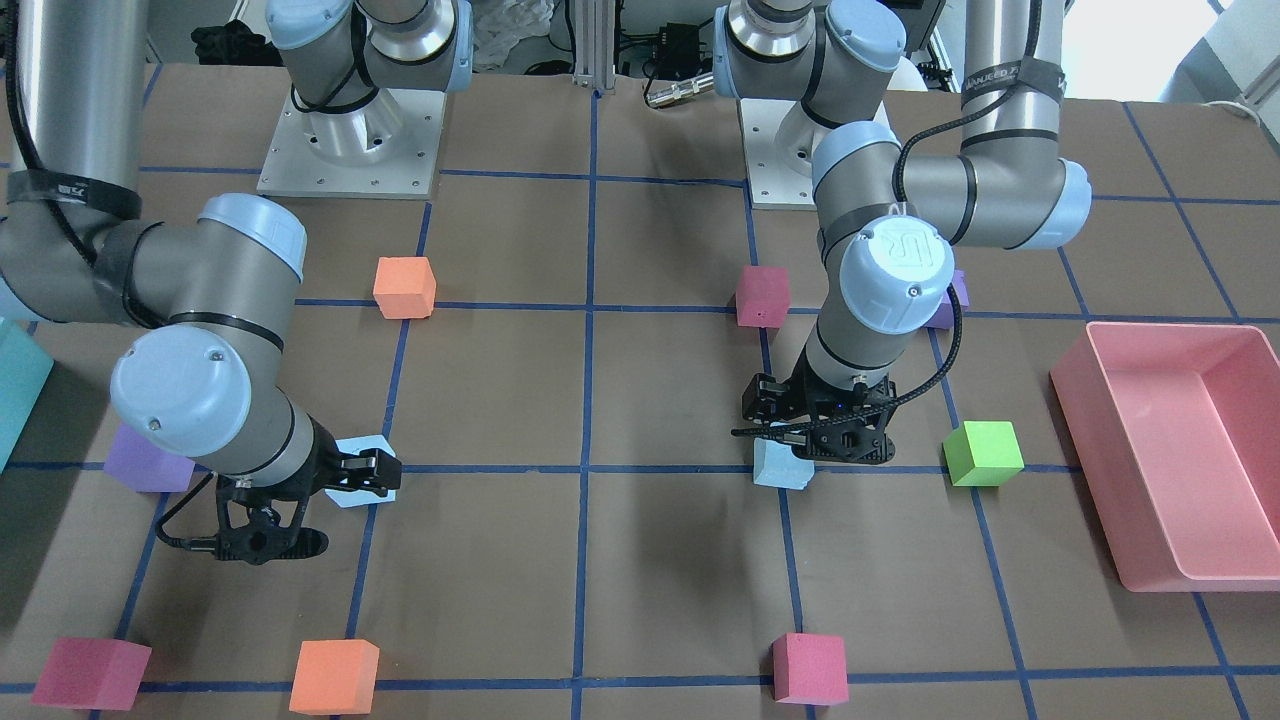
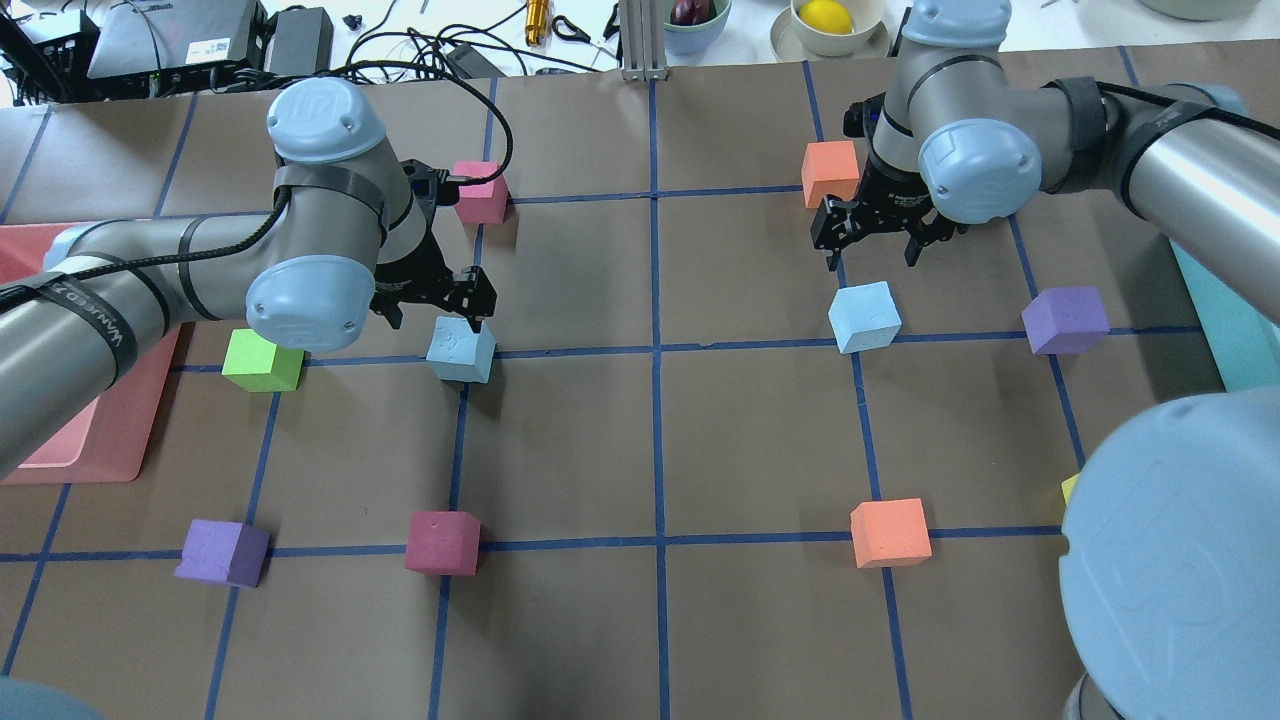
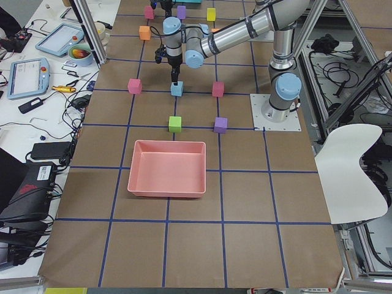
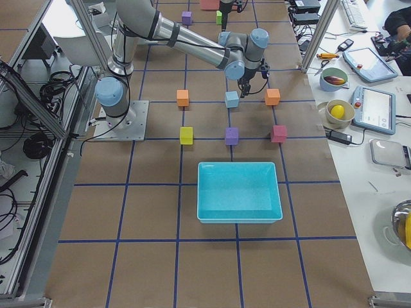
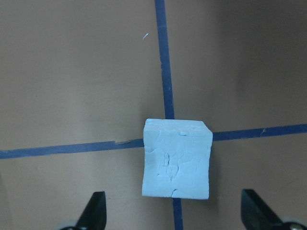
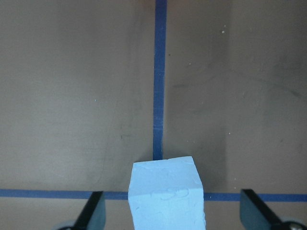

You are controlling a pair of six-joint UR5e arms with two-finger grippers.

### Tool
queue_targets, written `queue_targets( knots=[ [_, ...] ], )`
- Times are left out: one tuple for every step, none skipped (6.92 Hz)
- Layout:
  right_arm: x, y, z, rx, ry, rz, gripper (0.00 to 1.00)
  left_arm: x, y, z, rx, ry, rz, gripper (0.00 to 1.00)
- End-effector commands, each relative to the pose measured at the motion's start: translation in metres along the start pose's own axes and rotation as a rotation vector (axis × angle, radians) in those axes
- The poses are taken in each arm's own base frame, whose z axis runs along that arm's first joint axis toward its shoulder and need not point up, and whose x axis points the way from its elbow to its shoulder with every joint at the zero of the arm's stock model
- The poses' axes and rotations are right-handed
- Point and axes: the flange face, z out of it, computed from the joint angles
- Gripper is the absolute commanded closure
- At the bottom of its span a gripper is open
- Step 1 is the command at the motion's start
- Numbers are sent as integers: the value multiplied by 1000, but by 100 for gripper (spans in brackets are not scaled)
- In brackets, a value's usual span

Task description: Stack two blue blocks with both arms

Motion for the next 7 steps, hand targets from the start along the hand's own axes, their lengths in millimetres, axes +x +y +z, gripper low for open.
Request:
queue_targets(
  knots=[
    [-1,12,31,-63,-5,9,0,1,-8,34,-34,3,1,0],
    [-1,17,41,-68,-5,7,0,1,-9,42,-44,2,3,0],
    [-1,18,43,-62,-3,-2,0,4,-7,53,-53,3,8,0],
    [-1,16,42,-49,-2,2,21,5,-8,61,-36,3,6,0],
    [-1,16,42,-48,-2,6,66,5,-9,68,-43,4,4,10],
    [-1,16,41,-47,-1,-2,98,6,-10,69,-45,5,6,47],
    [-2,16,35,-38,-3,9,100,6,-11,70,-45,10,16,72]
  ],
)
